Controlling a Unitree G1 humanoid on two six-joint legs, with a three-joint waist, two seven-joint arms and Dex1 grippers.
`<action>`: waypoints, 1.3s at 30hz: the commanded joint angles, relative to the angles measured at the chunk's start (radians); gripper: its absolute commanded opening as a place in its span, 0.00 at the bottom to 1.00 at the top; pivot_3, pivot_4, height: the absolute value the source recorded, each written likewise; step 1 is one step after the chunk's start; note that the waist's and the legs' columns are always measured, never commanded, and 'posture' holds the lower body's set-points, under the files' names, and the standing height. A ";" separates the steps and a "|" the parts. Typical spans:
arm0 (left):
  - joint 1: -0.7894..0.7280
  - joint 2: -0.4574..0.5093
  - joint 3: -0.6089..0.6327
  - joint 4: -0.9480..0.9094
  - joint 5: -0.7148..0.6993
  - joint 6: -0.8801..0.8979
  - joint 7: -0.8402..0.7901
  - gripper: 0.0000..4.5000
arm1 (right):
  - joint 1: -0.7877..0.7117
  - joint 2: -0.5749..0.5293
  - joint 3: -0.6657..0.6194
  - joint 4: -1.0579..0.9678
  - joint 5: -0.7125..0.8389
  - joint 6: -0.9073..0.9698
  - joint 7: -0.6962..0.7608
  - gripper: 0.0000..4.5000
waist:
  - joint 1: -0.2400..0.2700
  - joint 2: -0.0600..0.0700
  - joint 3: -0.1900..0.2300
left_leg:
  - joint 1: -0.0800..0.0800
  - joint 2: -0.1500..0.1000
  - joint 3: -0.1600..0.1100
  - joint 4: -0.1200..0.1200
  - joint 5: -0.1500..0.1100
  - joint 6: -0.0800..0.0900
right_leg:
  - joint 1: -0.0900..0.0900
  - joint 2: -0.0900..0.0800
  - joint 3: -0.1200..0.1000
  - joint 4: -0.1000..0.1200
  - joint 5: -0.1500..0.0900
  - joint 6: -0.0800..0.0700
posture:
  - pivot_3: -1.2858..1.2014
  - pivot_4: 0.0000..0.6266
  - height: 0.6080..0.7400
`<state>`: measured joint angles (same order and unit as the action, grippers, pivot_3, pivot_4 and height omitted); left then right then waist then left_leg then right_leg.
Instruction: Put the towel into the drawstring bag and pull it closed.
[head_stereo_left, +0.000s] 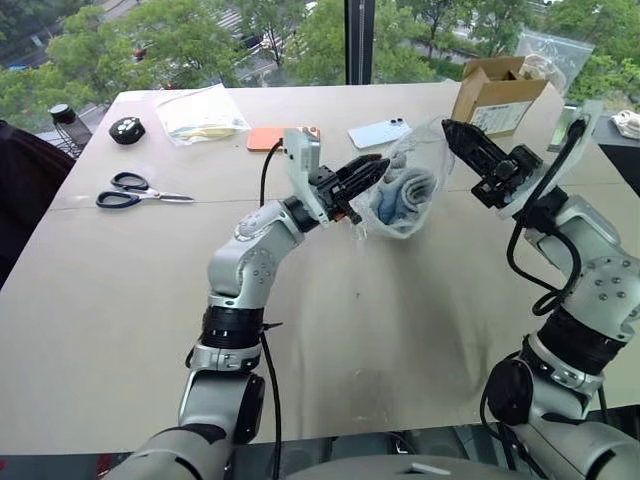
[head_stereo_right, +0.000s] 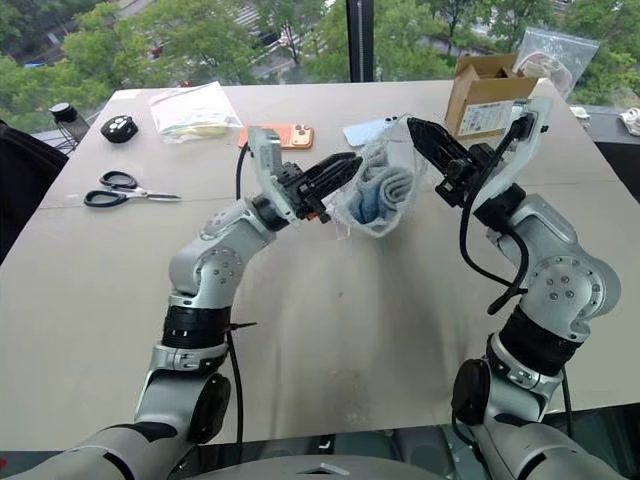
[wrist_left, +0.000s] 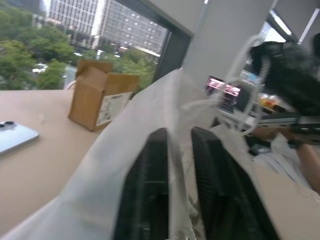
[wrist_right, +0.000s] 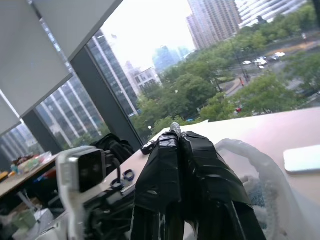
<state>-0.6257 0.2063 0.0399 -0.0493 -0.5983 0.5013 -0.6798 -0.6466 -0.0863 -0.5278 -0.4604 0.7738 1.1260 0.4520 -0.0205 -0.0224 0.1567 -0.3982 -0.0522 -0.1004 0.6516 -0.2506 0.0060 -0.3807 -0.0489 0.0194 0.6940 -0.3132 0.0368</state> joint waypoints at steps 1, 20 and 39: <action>-0.044 0.052 0.114 0.003 -0.045 -0.004 0.029 0.54 | 0.008 -0.017 0.024 -0.017 0.062 -0.033 -0.045 0.00 | -0.004 0.000 0.000 | 0.000 0.000 0.000 0.000 0.000 0.000 | 0.000 0.000 0.000 0.000 0.000 0.000 | 0.52 0.24 1.00; 0.182 0.370 -0.070 -0.097 0.036 0.065 -0.240 0.96 | -0.030 -0.061 0.079 0.038 0.208 -0.122 -0.256 0.00 | -0.016 0.002 0.001 | 0.001 0.001 0.000 -0.002 0.000 0.001 | 0.000 0.000 0.001 0.000 0.000 0.000 | 0.52 0.24 1.00; 0.012 0.215 -0.001 0.249 0.562 -0.688 0.235 0.02 | -0.061 -0.143 0.055 0.231 -0.107 -0.641 -0.436 0.00 | -0.010 0.002 0.001 | 0.000 0.000 0.001 -0.001 -0.002 0.004 | -0.001 0.000 0.001 0.000 0.000 0.000 | 0.52 0.24 1.00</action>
<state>-0.5654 0.4019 -0.0180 0.1610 -0.1445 -0.0397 -0.5925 -0.6662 -0.2101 -0.4223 -0.2657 0.7778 0.6589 0.0606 -0.0306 -0.0207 0.1574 -0.3980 -0.0522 -0.0985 0.6510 -0.2527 0.0100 -0.3815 -0.0488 0.0209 0.6944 -0.3132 0.0369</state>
